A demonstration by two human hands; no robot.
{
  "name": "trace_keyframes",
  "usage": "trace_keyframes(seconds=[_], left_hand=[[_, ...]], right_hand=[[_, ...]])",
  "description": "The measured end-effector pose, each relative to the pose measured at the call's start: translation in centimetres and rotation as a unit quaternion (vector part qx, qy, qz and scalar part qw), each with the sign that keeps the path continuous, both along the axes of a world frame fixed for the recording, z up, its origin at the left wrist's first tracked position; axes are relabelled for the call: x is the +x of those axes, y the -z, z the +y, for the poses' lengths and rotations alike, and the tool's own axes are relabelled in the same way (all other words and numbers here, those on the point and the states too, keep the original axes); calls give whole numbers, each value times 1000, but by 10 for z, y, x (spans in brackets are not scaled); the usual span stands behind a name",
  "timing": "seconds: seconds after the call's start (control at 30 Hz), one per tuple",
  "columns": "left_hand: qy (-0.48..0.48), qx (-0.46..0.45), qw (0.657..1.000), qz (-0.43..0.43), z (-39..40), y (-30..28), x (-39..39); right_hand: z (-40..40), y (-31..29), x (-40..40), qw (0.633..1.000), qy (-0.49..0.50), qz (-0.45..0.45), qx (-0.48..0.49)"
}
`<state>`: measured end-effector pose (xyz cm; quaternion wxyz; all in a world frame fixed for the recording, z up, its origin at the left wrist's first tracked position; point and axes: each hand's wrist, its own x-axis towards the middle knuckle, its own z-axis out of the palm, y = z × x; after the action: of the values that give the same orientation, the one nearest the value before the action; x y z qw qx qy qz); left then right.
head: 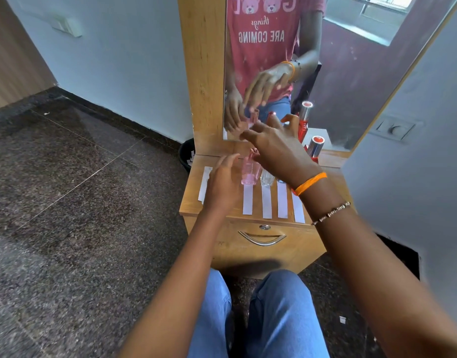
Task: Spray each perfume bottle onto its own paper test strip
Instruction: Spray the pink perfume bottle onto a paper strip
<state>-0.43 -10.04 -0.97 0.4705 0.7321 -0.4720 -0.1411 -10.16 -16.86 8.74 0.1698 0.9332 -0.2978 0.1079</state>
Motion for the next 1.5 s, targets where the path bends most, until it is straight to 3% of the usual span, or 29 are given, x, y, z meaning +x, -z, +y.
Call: trace_keyframes(seconds=[0.1, 0.17, 0.3, 0.43, 0.87, 1.0, 1.2, 1.3, 1.5], left_hand=[[-59, 6, 998, -15, 28, 5, 5], [-99, 15, 994, -45, 48, 16, 10], [-91, 54, 989, -100, 66, 34, 12], [-75, 107, 983, -129, 69, 39, 10], [-56, 95, 989, -98, 65, 36, 22], [-59, 73, 989, -114, 66, 34, 11], [13, 57, 988, -143, 65, 27, -35], [42, 91, 977, -187, 64, 33, -54], [27, 161, 953, -257, 63, 45, -64]], right_hand=[[25, 14, 0, 992, -41, -117, -16], [44, 38, 3, 984, -67, -153, 55], [72, 91, 11, 963, -47, -114, 241], [76, 114, 21, 945, -23, -98, 313], [65, 117, 31, 934, -77, -128, 325], [69, 109, 14, 927, -74, -189, 315], [76, 120, -40, 907, 33, -316, 277], [78, 135, -65, 912, 94, -333, 223], [77, 152, -89, 897, 178, -341, 219]])
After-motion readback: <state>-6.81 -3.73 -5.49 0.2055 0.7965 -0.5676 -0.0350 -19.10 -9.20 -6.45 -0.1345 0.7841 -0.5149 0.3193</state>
